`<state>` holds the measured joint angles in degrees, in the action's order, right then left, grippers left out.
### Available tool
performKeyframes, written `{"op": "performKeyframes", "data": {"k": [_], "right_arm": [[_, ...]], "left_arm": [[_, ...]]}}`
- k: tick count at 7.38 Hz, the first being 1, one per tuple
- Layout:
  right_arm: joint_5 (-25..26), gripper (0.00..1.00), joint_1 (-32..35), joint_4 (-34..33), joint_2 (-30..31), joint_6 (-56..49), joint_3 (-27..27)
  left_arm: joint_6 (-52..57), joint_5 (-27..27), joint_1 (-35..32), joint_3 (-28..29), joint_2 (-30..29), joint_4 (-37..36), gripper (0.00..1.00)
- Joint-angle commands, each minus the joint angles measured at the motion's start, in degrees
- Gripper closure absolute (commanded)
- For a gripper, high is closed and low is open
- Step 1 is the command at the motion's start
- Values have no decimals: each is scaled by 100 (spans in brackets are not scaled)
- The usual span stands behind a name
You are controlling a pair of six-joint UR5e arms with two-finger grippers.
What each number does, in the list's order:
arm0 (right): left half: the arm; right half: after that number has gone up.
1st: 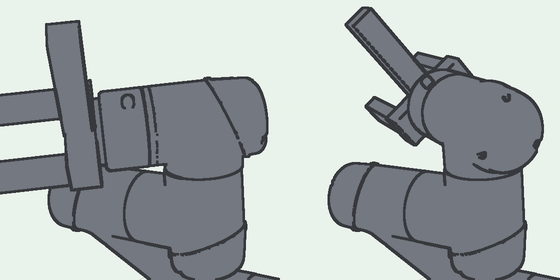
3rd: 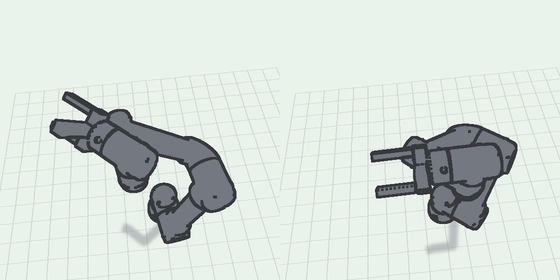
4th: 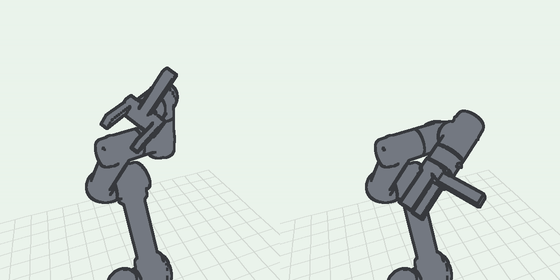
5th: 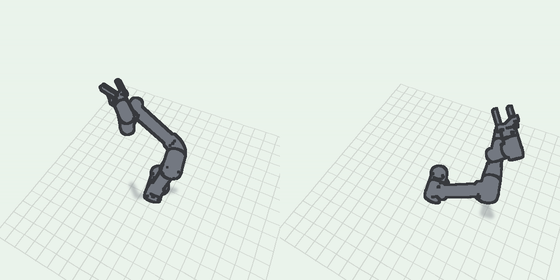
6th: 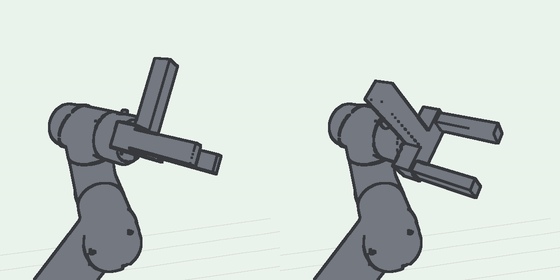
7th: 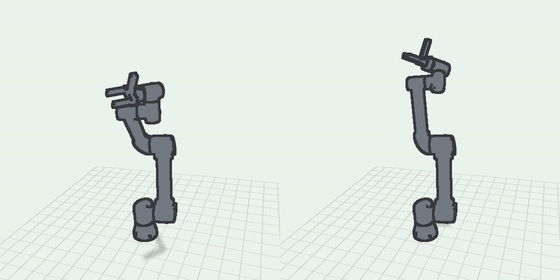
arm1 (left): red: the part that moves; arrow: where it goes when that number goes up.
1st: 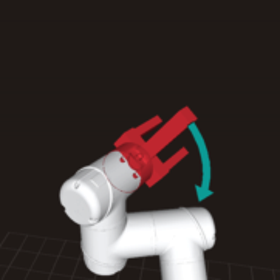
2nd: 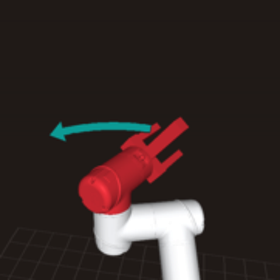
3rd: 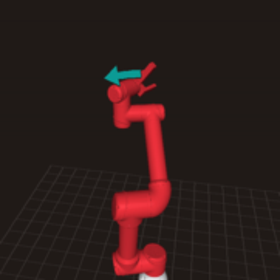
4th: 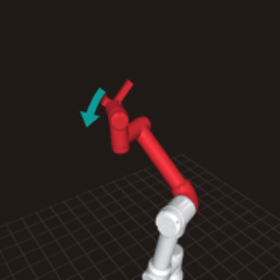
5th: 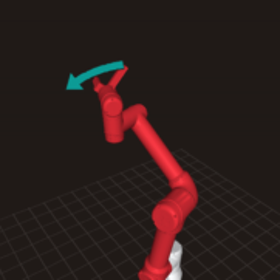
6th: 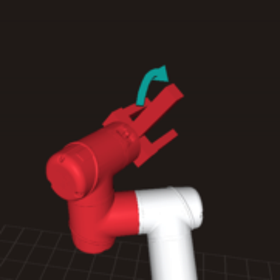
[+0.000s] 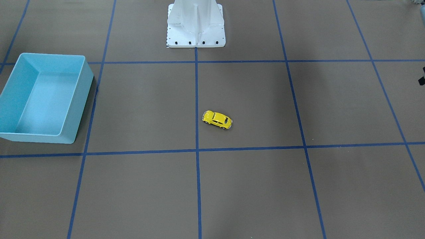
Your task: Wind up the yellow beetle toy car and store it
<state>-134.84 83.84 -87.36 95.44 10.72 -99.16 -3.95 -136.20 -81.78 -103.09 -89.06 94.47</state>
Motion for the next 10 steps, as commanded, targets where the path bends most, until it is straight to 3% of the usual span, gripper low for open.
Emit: {"op": "performKeyframes", "data": {"k": [1, 3, 5, 7, 9, 10], "right_arm": [[1, 1, 0, 0, -7, 9, 11], [10, 1, -8, 0, -16, 9, 19], [19, 1, -8, -9, -7, 9, 37], [19, 1, 0, 0, -7, 9, 46], [1, 1, 0, 0, -7, 9, 46], [1, 1, 0, 0, -7, 9, 46]], "left_arm": [[0, 6, 905, -53, -688, 1, 0], [17, 102, 1705, -167, -1496, -69, 0], [26, 574, 2740, -176, -2225, 123, 0], [53, 1828, 3858, -159, -2553, 614, 0], [79, 1974, 4213, 50, -2965, 792, 0], [984, 2131, 4214, 313, -3307, 749, 0]]}}
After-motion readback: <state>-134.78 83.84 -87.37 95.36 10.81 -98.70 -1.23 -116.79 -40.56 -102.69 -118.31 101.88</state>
